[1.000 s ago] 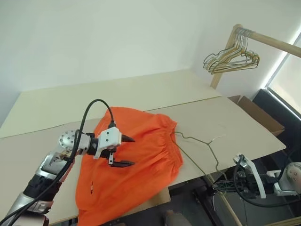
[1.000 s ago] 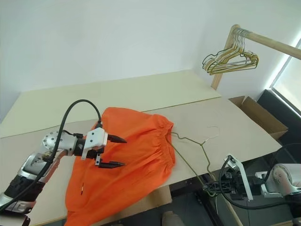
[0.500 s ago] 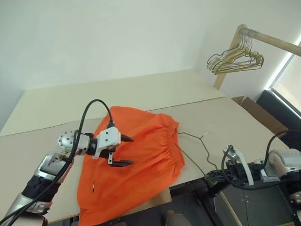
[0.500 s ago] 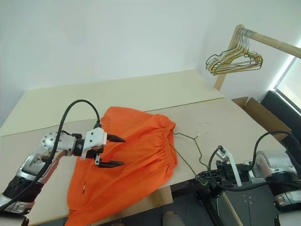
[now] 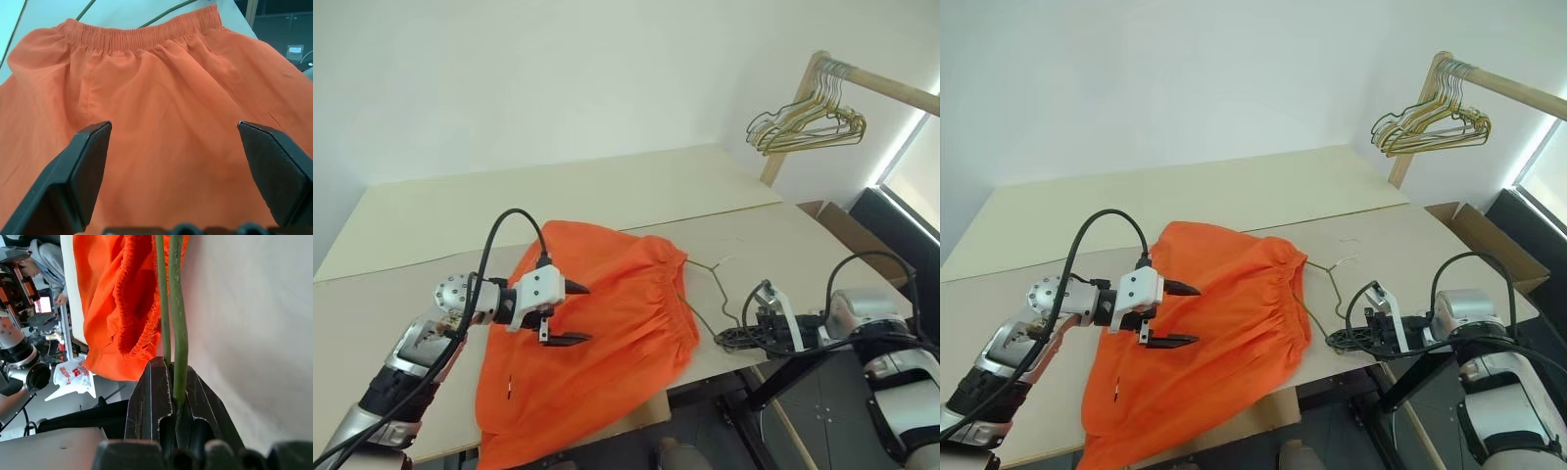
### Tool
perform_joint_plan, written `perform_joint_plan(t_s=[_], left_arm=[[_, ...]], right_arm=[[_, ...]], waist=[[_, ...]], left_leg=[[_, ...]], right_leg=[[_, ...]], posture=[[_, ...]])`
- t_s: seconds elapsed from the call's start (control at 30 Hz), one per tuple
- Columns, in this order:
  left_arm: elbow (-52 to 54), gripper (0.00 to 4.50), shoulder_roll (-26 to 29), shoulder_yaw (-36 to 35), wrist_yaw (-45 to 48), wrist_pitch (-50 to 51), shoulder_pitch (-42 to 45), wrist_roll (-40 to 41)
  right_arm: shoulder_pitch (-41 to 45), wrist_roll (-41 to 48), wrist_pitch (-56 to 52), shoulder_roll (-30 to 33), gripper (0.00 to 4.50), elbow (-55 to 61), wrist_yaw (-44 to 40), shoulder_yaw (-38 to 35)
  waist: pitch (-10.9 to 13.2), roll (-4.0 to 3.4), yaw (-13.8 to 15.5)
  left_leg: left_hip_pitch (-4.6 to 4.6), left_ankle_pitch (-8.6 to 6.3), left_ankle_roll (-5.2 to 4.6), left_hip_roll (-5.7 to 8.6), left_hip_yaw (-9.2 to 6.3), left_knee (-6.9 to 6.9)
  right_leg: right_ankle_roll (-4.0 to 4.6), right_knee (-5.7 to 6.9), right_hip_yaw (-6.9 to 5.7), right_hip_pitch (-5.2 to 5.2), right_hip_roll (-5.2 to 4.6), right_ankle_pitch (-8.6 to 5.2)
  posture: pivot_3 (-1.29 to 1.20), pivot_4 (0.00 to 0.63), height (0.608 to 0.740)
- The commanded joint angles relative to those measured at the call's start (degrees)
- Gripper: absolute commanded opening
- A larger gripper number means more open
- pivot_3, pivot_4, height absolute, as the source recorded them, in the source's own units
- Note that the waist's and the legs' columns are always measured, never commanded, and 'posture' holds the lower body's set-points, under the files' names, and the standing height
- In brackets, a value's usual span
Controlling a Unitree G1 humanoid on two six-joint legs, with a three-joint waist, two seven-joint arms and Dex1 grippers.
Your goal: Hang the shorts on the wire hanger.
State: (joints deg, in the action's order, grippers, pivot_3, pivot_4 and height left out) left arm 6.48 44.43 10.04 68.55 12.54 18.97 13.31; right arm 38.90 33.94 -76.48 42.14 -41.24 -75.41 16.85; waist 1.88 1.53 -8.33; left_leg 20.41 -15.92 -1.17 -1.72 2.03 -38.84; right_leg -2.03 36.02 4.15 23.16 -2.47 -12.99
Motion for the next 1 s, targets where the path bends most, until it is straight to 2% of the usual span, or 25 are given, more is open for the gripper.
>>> perform_joint_plan(t_s=[0.03, 0.23, 0.33, 0.43, 0.53, 0.63, 0.8, 0.93, 1.0], left_arm=[[0.38, 4.47, 0.22, -1.21, -0.65, -1.34, 0.54, -0.48], [1.38, 4.47, -0.12, -0.85, -1.33, -1.34, -0.43, -0.76], [1.33, 4.47, -0.41, -0.72, -1.65, -1.48, -0.56, -1.00], [0.72, 4.47, -0.87, -0.79, -1.64, -2.08, 0.22, -1.09], [-0.85, 4.47, -2.06, -1.42, -2.59, -2.09, 2.82, -1.00], [-3.17, 4.47, -4.61, -3.20, -6.13, -2.68, 7.64, -1.22], [-6.27, 4.47, -7.69, -8.14, -9.01, -1.24, 18.17, 2.55], [-16.41, 4.47, -4.75, -13.23, -7.14, -2.06, 30.82, 4.91], [-21.57, 4.47, -2.05, -12.80, -0.61, -5.31, 33.75, 4.93]], right_arm=[[3.64, -2.16, 4.06, -0.89, 0.00, -4.39, 0.89, -3.66], [4.84, -4.82, 8.59, -1.89, 0.00, -6.84, 5.32, -8.68], [1.60, -4.80, 13.46, -2.19, 0.00, 0.31, 6.79, -11.57], [-3.65, -5.48, 22.55, -3.24, 0.00, 12.68, 9.37, -14.46], [-6.63, -8.37, 30.46, -3.97, 0.00, 21.78, 12.43, -14.35], [-8.41, -13.73, 40.23, -3.48, 0.00, 29.25, 14.27, -11.90], [-7.62, -21.37, 49.57, -2.79, 0.00, 32.48, 15.82, -7.63], [-5.88, -24.52, 51.16, -4.43, 0.00, 32.19, 16.53, -4.95], [-5.62, -25.84, 52.39, -5.00, 0.00, 32.51, 16.41, -3.54]], waist=[[0.00, 0.00, -0.05], [0.00, -0.02, -0.02], [0.01, -0.02, 0.06], [0.01, -0.03, 0.14], [0.05, -0.09, 0.08], [0.06, -0.10, 0.20], [0.06, -0.10, 0.47], [0.07, -0.09, 0.19], [0.06, -0.10, -0.30]], left_leg=[[0.00, 0.00, 0.00, 0.01, 0.00, 0.00], [-0.01, 0.00, 0.00, -0.01, -0.01, 0.02], [0.04, 0.00, 0.00, 0.00, -0.07, 0.01], [0.06, 0.00, 0.00, -0.01, -0.11, 0.01], [0.06, 0.00, 0.01, -0.01, -0.11, 0.02], [0.06, 0.01, 0.02, -0.01, -0.11, -0.03], [0.07, 0.01, 0.02, 0.00, -0.11, -0.03], [0.13, 0.01, 0.02, 0.02, -0.10, -0.03], [0.14, 0.01, 0.02, 0.02, -0.11, 0.00]], right_leg=[[0.01, 0.00, 0.01, 0.00, -0.01, 0.01], [0.05, 0.02, -0.04, 0.00, 0.01, 0.03], [0.08, 0.02, -0.04, 0.03, 0.01, 0.05], [0.03, 0.00, -0.06, 0.03, 0.00, 0.02], [-0.06, 0.05, -0.04, 0.07, 0.00, -0.03], [-0.21, 0.07, -0.05, 0.07, 0.00, -0.09], [-0.21, 0.03, -0.05, 0.07, 0.01, -0.06], [0.08, 0.03, -0.06, 0.16, 0.01, 0.11], [0.15, 0.05, -0.03, 0.22, 0.02, 0.15]], posture=[[-0.08, 0.000, 0.740], [-0.08, 0.000, 0.740], [-0.08, 0.000, 0.740], [-0.09, 0.000, 0.740], [-0.10, 0.000, 0.740], [-0.10, 0.000, 0.740], [-0.09, 0.000, 0.740], [-0.09, 0.000, 0.740], [-0.09, 0.000, 0.740]])
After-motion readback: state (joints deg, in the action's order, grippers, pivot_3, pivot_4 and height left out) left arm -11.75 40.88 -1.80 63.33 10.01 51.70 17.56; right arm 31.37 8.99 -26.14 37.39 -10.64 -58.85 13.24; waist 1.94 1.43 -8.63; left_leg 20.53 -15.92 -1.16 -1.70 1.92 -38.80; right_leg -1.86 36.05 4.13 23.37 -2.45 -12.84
